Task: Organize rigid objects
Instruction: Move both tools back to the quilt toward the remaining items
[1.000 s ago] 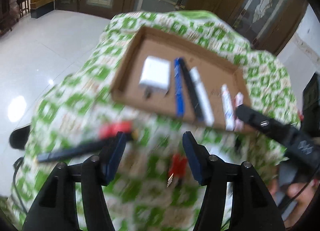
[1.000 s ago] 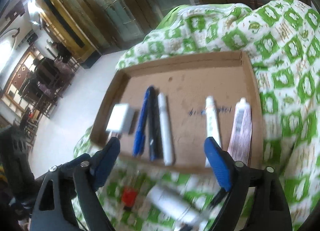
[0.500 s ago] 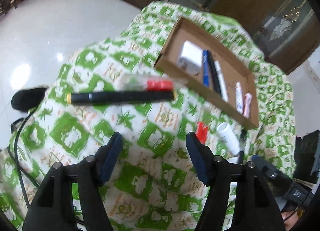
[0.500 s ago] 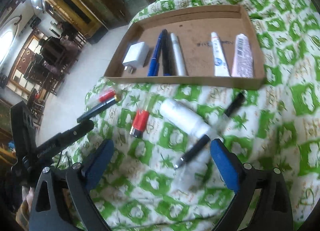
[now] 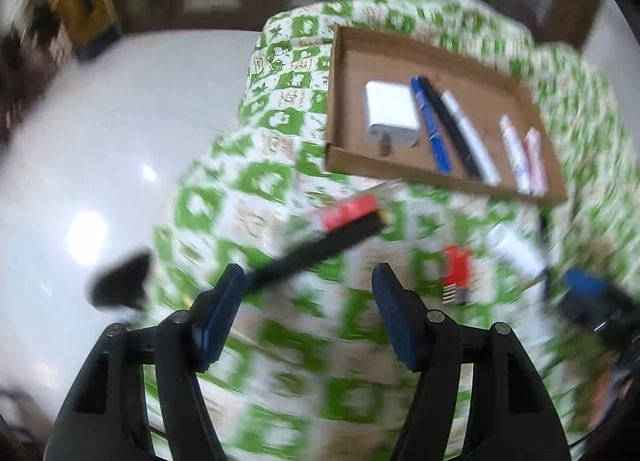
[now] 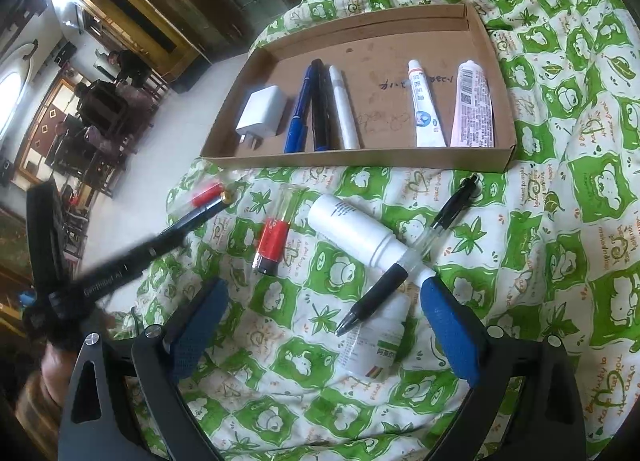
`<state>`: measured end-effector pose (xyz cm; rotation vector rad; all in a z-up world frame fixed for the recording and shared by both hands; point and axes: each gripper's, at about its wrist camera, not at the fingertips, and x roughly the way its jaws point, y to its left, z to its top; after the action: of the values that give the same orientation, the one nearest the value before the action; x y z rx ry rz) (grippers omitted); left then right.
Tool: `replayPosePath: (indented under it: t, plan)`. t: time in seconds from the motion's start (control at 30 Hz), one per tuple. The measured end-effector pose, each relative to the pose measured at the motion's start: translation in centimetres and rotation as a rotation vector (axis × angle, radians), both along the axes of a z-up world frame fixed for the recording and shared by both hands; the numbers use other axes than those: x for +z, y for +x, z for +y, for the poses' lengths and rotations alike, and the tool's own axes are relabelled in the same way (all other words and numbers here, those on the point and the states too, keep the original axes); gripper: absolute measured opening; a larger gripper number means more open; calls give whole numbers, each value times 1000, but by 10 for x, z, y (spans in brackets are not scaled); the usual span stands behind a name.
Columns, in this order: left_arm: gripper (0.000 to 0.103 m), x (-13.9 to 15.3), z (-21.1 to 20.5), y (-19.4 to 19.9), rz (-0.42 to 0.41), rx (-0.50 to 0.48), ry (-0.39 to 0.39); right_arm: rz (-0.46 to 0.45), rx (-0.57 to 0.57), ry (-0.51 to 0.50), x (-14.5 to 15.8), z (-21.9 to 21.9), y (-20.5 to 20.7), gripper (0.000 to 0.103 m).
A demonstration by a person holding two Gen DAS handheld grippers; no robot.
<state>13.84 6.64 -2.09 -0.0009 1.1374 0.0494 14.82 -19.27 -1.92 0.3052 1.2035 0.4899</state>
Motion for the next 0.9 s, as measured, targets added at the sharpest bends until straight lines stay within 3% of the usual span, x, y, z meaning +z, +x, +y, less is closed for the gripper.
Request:
replayPosePath:
  t: [0.1,0.23,0.27,0.3,0.47,0.57,0.63,0.77,0.9]
  plan:
    - [65,-15,1,10,55,-70,109,8,2,-2,-3,2,1,95]
    - [65,-35,-4,19,105,-121,134,16,5,-11,-7,4,2,95]
    - [55,-36,-7,20,107,-131,129,17,5,-14,-7,4,2,95]
    - [36,-37,-11,20,109,-141,116,18,4,-14,-7,4,3,95]
    - [13,-32,-38,9,153,-218,39,7,-46,17,-2,-13,12,95]
    - [12,-31,-60,-5,186,-278,-37,-5,-85,17,3,-25,17,95]
    - [12,-34,-71,-11,197,-292,-31,-6,-106,22,6,-33,20,95]
    - [13,-39,-74,-1,196,-222,-43,26,-117,44,3,-39,24,93]
    - [13,-47,-73,16,198,-177,-66,80,-65,18,-10,-31,32,76]
